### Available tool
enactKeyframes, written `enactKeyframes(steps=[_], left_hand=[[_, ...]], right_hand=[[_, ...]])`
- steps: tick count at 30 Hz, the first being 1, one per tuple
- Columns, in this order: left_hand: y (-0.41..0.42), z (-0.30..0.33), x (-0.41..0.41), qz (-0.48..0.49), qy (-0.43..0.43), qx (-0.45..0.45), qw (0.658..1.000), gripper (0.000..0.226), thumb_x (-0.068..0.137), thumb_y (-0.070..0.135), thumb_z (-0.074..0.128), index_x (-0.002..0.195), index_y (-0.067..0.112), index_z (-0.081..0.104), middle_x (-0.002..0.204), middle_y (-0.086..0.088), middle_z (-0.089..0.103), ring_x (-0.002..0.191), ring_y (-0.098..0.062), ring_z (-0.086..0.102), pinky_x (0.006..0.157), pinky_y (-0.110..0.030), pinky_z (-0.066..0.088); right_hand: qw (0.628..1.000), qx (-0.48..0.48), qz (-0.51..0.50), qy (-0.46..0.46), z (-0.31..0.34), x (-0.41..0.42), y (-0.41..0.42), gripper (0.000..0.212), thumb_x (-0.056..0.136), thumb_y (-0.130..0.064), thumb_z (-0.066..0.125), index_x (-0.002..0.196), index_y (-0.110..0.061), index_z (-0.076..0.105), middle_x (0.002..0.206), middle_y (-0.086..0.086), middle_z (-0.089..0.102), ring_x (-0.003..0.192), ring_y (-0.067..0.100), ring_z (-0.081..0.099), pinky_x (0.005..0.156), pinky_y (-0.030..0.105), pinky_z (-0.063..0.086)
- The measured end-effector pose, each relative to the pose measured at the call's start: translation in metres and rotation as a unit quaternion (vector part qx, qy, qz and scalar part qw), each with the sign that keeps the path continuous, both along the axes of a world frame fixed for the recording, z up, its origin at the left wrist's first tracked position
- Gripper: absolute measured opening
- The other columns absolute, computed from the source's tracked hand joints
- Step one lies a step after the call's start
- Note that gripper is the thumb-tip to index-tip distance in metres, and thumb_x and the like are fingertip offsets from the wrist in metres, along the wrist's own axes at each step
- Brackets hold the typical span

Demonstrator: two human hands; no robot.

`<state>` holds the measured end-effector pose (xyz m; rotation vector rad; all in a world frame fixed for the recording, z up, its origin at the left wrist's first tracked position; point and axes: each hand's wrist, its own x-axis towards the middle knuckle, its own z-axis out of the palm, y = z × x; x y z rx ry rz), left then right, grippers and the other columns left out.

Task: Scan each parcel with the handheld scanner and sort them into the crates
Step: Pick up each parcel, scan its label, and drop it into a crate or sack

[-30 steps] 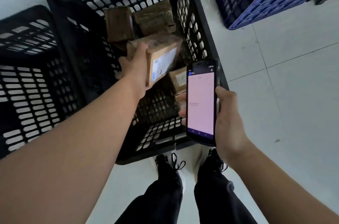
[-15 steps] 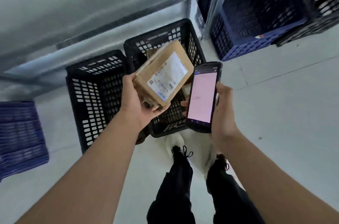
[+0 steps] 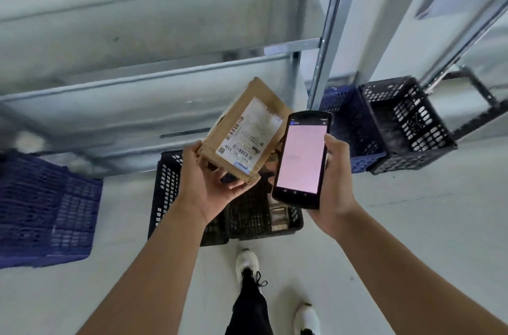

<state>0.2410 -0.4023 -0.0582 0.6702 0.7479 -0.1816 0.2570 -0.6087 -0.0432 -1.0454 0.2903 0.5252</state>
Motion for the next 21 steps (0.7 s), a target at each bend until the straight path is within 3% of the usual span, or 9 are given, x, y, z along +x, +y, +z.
enactKeyframes(steps=[5,8,13,15,18,21], left_hand=[[-0.005,0.088,-0.023,-0.011,-0.098,0.010,0.995,0.054,0.098,0.052,0.052,0.141,0.023,0.065,0.140,-0.026,0.062,0.112,-0.054,0.070,0.098,-0.071,0.053],[0.003,0.135,-0.033,-0.022,-0.144,0.050,0.988,0.053,0.098,0.057,0.048,0.140,0.029,0.065,0.140,-0.024,0.064,0.119,-0.055,0.066,0.102,-0.068,0.052],[0.027,0.197,-0.045,-0.001,-0.179,0.151,0.972,0.044,0.100,0.057,0.045,0.126,0.030,0.070,0.127,-0.014,0.075,0.130,-0.045,0.060,0.117,-0.060,0.038],[0.036,0.218,-0.048,0.009,-0.206,0.187,0.960,0.045,0.102,0.060,0.046,0.123,0.027,0.070,0.115,-0.010,0.078,0.126,-0.041,0.062,0.114,-0.056,0.042],[0.051,0.249,-0.054,0.028,-0.242,0.247,0.938,0.057,0.101,0.067,0.052,0.121,0.017,0.069,0.117,-0.011,0.077,0.121,-0.036,0.068,0.112,-0.053,0.047],[0.069,0.272,-0.063,0.009,-0.282,0.282,0.917,0.042,0.107,0.048,0.053,0.130,0.020,0.073,0.125,-0.014,0.075,0.121,-0.034,0.069,0.102,-0.050,0.054]], right_hand=[[0.996,0.030,0.019,-0.080,0.094,-0.021,-0.007,0.066,0.105,-0.058,0.026,0.127,-0.013,0.069,0.112,0.017,0.074,0.105,0.038,0.069,0.094,0.051,0.051],[0.989,0.057,0.032,-0.130,0.142,-0.036,-0.004,0.061,0.106,-0.055,0.026,0.121,-0.013,0.068,0.106,0.016,0.073,0.099,0.036,0.068,0.086,0.045,0.053],[0.980,0.083,0.032,-0.177,0.206,-0.052,0.010,0.063,0.104,-0.057,0.031,0.127,-0.011,0.068,0.100,0.017,0.073,0.089,0.035,0.069,0.078,0.042,0.055],[0.975,0.085,0.036,-0.200,0.227,-0.058,0.018,0.062,0.105,-0.056,0.029,0.125,-0.012,0.069,0.099,0.016,0.072,0.087,0.033,0.070,0.077,0.041,0.056],[0.969,0.091,0.029,-0.227,0.255,-0.067,0.032,0.065,0.105,-0.056,0.030,0.133,-0.010,0.066,0.105,0.015,0.072,0.093,0.035,0.070,0.082,0.044,0.057],[0.965,0.091,0.030,-0.242,0.278,-0.078,0.048,0.067,0.104,-0.057,0.031,0.140,-0.011,0.062,0.114,0.017,0.071,0.102,0.037,0.068,0.086,0.044,0.055]])
